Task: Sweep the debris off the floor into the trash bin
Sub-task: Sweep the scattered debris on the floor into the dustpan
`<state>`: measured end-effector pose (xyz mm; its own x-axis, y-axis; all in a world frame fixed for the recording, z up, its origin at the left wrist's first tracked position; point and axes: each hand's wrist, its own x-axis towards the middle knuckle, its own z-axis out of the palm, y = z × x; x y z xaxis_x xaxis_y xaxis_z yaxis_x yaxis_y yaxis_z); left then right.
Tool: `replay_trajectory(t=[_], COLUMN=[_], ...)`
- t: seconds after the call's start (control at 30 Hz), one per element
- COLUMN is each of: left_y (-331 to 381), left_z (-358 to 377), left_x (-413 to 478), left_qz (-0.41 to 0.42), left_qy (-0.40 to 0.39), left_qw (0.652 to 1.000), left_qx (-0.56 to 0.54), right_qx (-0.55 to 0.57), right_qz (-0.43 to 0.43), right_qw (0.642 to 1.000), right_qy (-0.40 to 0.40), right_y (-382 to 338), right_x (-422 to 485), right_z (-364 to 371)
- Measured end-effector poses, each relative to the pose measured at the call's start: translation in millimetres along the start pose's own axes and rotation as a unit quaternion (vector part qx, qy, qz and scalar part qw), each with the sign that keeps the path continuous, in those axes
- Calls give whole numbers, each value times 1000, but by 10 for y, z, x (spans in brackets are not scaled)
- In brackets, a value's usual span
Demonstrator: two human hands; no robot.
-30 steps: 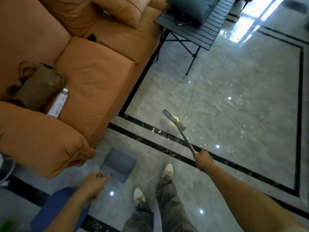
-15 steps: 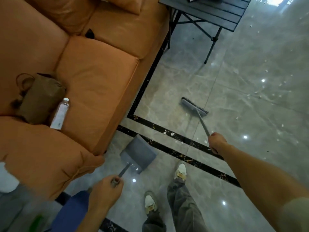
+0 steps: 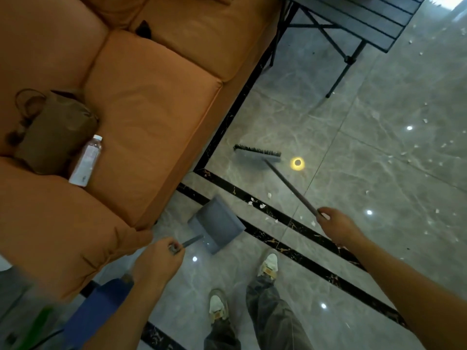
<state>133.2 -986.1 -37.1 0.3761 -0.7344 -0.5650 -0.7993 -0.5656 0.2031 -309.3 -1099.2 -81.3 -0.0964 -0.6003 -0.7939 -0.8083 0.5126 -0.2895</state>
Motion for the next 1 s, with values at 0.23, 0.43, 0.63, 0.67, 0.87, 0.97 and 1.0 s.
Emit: replay_trajectory(t=[0.23,0.43,0.63,0.67,0.87,0.97,1.0], left_y=[-169,-251,-239,-228,-34,56,88], left_z=[68,-53,-193,-202,-196,-205,-207], left_x=[104,6,-62,-86,-159,-117,-117], left_qz=[38,60,148,157,207,220,220], left_qy=[-11,-28,-43,-41,-52,-58,-60], left_qw=[998,996,979,977,960,950,947], left_qx=[51,51,130,140,180,214,226], right_qx=[-55,-191,-243,-256,-255,-222,-203], right_qz=[-36,-11,48,53,84,100,112], right_qw=[998,981,967,964,962,970,973], right_qy=[-3,-24,-56,-53,-52,-20,-2], right_y=[-1134,-537,693,818,1356,1683,1796], right_x=[1306,957,126,8,-611,-913,-1001], right_z=[494,468,358,346,102,-16,-39])
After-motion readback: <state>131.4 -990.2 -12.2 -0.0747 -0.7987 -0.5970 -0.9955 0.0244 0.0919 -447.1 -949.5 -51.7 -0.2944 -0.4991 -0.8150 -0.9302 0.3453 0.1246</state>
